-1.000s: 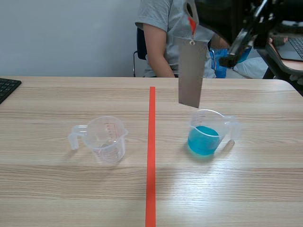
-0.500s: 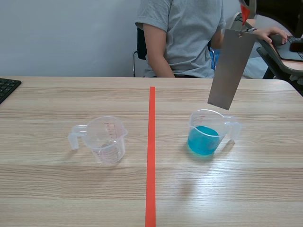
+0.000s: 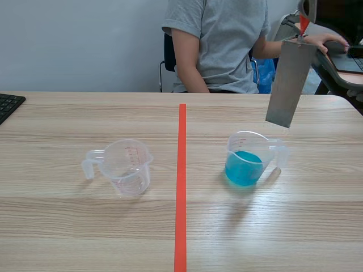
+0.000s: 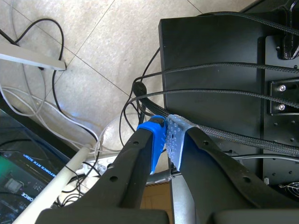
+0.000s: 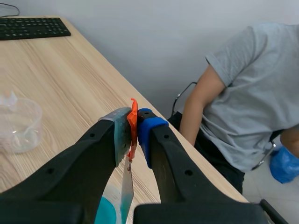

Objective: Do the redox reaction experiment.
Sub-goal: 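Move the plate over the blue solution, then point at the plate with the left hand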

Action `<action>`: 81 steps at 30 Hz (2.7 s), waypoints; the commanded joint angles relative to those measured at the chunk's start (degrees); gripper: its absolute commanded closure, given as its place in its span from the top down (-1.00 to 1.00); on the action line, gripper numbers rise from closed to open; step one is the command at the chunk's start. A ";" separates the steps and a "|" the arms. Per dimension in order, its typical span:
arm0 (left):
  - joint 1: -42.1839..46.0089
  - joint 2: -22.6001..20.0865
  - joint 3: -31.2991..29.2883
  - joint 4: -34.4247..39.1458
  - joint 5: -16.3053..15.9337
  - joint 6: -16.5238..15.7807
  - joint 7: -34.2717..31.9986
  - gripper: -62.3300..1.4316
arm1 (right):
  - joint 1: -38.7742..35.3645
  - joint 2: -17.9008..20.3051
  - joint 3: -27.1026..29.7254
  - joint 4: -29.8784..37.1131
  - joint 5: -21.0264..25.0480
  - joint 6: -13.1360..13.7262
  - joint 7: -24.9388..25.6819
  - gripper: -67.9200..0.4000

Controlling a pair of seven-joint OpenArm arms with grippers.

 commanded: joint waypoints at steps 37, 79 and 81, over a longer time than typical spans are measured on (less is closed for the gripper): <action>5.01 -8.33 -0.42 9.03 -5.29 -0.26 -0.81 -0.83 | 2.29 0.44 -4.24 0.55 0.20 0.33 0.81 -0.94; -43.36 -32.22 36.33 36.94 -16.04 -6.38 4.17 -0.83 | 2.03 0.31 -4.22 0.55 0.20 0.33 0.61 -0.94; -47.21 -28.98 39.19 36.61 -14.82 -4.04 5.16 -0.83 | 2.03 0.31 -4.22 0.55 0.20 0.33 0.61 -0.94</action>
